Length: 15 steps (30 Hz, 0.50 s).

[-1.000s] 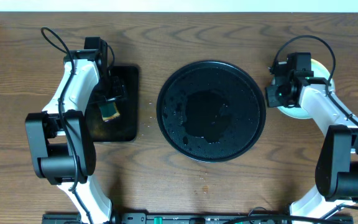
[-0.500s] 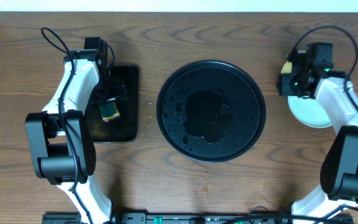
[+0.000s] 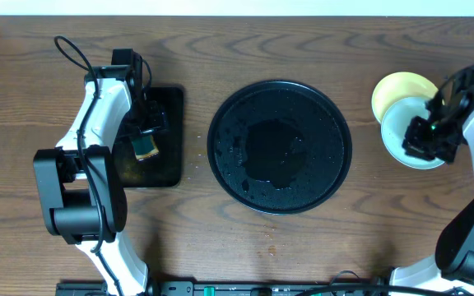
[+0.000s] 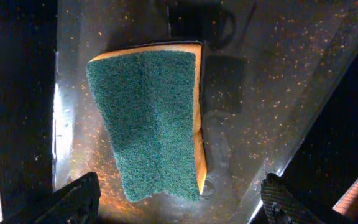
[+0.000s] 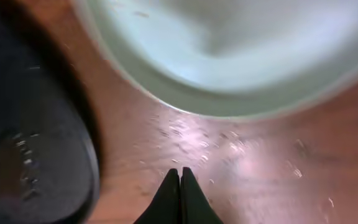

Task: Clean dirty plates on tray and stack at the side
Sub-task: 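Lower the light-blue plate onto the yellow plate stack with the right gripper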

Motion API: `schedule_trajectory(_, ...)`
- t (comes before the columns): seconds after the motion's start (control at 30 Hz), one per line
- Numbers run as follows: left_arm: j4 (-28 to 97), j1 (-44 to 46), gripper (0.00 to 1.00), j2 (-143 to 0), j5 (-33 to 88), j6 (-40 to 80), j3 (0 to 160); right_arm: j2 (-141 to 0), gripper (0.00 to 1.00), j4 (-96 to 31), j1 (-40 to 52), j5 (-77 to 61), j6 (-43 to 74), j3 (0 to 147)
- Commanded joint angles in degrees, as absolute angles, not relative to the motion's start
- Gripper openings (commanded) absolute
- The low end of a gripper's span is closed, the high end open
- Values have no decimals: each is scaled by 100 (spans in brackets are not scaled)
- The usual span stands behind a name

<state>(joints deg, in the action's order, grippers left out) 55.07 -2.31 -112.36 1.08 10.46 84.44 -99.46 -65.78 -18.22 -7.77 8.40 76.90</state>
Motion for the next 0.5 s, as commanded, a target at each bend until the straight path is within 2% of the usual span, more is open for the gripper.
schedule_trajectory(0.0, 5516, -250, 83, -11238, 40, 1013, 8444, -9878, 1, -6632, -2029, 462, 1938, 7428)
schedule_trajectory(0.1, 5516, -250, 83, -11238, 40, 1013, 8444, -9878, 1, -6436, -2141, 1004, 2576, 6995)
schedule_trajectory(0.27, 5516, -250, 83, -11238, 40, 1013, 8442, -9878, 1, -5258, -2300, 1046, 2591, 6110)
schedule_trajectory(0.47, 5516, -250, 83, -11238, 40, 1013, 8444, -9878, 1, -4200, -2381, 567, 2449, 5927)
